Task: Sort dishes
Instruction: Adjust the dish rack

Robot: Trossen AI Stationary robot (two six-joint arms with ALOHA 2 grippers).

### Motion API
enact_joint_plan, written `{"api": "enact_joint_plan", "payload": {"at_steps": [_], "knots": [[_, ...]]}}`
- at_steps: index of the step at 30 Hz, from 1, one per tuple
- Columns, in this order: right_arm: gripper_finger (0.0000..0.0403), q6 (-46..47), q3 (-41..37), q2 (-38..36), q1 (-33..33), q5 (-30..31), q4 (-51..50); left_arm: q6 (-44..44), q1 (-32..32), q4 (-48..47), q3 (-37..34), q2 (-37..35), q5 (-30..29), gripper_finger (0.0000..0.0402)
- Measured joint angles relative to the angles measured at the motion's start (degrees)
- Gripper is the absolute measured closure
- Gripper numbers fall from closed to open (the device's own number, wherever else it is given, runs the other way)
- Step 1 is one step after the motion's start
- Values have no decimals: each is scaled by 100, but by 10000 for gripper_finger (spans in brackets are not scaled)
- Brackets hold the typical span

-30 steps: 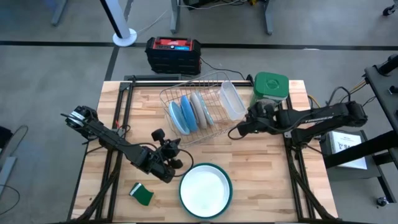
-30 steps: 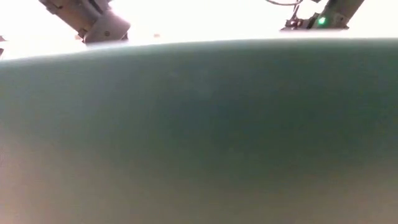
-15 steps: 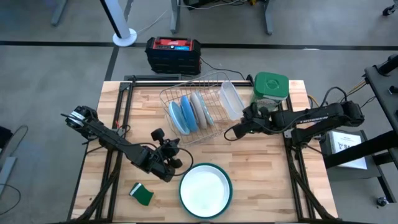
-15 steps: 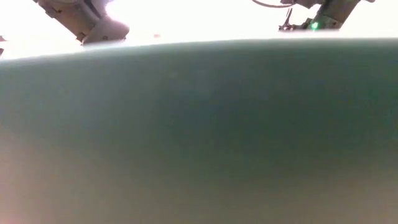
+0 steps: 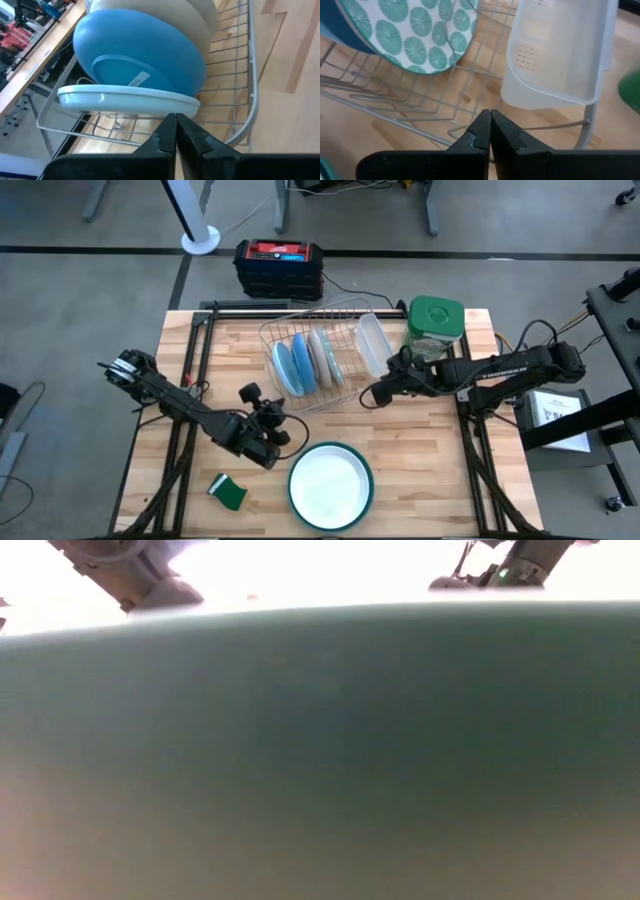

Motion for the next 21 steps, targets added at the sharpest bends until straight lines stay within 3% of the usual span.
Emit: {"api": "enact_joint_plan", "payload": {"at_steps": [9, 21], "knots": [[403, -91, -9, 72, 8, -167, 253, -266, 50, -474, 2, -1, -7, 401], [403, -331, 17, 711, -1, -308, 1213, -302, 268, -909, 0, -1, -38, 401]]}}
